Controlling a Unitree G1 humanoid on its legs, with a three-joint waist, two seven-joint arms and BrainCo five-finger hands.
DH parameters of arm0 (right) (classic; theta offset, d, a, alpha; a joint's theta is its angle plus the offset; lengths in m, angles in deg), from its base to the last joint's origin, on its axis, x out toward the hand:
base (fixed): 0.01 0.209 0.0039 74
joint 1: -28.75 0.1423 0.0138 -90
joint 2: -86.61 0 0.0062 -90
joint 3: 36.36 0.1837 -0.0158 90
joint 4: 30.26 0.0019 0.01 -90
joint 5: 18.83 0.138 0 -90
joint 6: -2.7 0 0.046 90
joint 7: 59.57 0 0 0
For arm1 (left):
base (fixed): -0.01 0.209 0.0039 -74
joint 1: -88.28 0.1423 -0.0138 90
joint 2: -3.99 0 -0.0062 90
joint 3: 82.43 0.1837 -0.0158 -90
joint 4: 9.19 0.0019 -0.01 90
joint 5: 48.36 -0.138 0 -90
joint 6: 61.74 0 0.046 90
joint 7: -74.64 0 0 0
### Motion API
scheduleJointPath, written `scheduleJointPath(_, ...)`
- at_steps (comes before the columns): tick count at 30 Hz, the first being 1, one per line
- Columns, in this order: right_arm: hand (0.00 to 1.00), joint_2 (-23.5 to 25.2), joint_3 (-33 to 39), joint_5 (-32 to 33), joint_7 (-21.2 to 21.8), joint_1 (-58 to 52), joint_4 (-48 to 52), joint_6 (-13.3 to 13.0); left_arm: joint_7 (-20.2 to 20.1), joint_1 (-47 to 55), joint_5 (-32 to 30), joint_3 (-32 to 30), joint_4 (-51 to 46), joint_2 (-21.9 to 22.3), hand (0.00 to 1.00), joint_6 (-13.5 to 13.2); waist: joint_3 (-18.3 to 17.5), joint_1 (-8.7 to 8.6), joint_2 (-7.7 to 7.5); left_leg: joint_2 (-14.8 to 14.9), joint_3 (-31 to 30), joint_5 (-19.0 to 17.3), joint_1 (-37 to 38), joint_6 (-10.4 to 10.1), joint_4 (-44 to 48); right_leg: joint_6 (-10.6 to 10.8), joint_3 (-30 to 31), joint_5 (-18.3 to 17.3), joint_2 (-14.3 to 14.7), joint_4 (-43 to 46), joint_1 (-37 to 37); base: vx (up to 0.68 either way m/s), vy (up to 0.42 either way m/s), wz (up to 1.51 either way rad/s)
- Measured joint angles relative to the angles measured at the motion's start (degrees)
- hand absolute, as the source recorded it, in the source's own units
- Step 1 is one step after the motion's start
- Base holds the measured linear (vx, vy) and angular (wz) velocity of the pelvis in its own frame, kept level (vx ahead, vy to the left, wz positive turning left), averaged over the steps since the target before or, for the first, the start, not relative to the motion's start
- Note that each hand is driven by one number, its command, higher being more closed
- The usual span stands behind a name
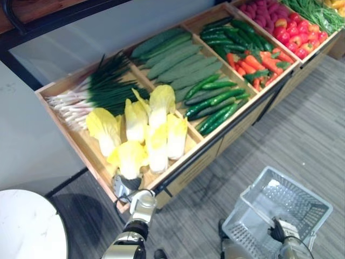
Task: Pick vegetable in the basket
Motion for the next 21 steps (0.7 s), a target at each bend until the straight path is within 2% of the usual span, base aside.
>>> scheduleJointPath(3,1.00,0.0,-0.1,0.0,0.1,-0.1,0.0,0.1,-0.1,-0.1,2.2,1.3,0.5,-0.3,1.00,-0.5,0.0,0.00,-0.04,0.0,0.0,-0.2,0.6,-0.2,0.0,-0.1,0.0,-0.1,0.0,0.0,0.5,0.00,0.000,0.00)
scheduleJointPath(17,1.00,1.2,0.1,0.1,0.1,-1.0,-0.7,1.7,-0.2,0.6,2.2,3.5,0.1,-0.5,1.00,-1.3,-0.2,0.02,-0.34,-0.1,-0.4,-0.2,1.6,-0.2,-0.1,-0.1,-0.4,-0.1,-0.1,0.0,1.9,0.00,-0.001,0.01)
scheduleJointPath(21,1.00,2.1,0.8,0.1,0.1,-1.3,-0.9,2.0,-1.8,2.3,2.2,4.6,-2.5,-0.5,1.00,-1.7,-0.3,0.02,-0.22,-0.2,-1.6,-0.2,1.6,-0.2,-0.1,0.0,-1.2,-0.1,-0.2,0.0,2.5,0.00,-0.011,0.10)
